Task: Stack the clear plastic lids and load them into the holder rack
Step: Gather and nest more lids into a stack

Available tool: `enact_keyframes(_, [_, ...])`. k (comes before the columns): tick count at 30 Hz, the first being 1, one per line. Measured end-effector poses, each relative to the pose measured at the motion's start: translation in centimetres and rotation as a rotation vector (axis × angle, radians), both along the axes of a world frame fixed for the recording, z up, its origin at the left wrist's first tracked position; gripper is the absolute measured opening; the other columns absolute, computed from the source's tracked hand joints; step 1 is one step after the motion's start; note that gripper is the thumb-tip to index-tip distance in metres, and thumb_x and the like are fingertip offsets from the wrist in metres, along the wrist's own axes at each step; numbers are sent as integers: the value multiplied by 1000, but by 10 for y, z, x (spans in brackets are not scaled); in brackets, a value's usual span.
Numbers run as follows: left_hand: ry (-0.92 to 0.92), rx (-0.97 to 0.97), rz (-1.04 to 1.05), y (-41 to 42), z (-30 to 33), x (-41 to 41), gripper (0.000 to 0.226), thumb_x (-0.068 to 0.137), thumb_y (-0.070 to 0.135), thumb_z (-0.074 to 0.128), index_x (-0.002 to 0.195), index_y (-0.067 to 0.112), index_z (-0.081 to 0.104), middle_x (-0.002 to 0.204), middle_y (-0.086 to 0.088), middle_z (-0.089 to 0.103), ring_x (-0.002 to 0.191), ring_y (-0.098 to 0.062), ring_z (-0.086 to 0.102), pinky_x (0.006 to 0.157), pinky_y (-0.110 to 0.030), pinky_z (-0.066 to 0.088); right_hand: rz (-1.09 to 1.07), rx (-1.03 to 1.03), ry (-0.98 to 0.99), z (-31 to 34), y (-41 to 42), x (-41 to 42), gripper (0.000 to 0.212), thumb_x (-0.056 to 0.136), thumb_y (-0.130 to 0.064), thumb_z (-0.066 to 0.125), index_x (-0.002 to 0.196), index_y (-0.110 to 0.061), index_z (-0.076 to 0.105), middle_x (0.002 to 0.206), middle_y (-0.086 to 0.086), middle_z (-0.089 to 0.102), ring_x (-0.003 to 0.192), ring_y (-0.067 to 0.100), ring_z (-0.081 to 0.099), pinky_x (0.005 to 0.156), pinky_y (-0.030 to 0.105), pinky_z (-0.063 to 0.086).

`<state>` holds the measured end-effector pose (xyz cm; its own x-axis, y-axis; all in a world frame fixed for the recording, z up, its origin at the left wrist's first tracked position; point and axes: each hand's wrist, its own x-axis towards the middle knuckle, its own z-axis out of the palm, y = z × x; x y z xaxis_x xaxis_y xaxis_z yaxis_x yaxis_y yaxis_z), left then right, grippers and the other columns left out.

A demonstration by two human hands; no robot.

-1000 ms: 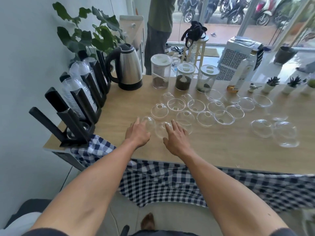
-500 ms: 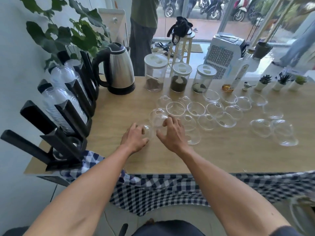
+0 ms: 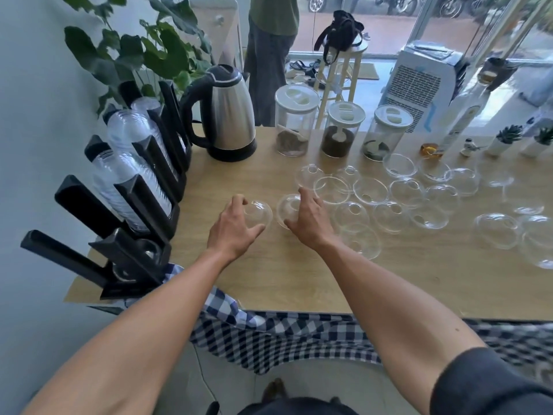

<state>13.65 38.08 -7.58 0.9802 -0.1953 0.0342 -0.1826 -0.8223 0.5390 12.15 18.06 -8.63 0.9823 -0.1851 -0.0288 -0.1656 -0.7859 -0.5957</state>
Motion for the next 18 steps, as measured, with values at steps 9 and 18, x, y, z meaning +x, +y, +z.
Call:
enact_keyframes(9, [-47, -49, -91, -47, 5, 14, 78, 84, 49, 78, 148, 15, 46, 144, -3, 56, 131, -27, 55, 98, -42, 51, -47, -145, -114, -4, -11, -40, 77, 89, -32, 65, 157, -10, 36, 159, 12, 43, 146, 33, 39, 114, 50, 32])
enact_keyframes(18, [-11, 17, -192, -82, -9, 11, 78, 84, 46, 77, 150, 21, 45, 149, 1, 52, 131, -29, 53, 100, -40, 47, -236, -519, -164, -43, -53, -109, 39, 77, -30, 72, 112, -14, 65, 101, 6, 67, 102, 30, 60, 93, 43, 34])
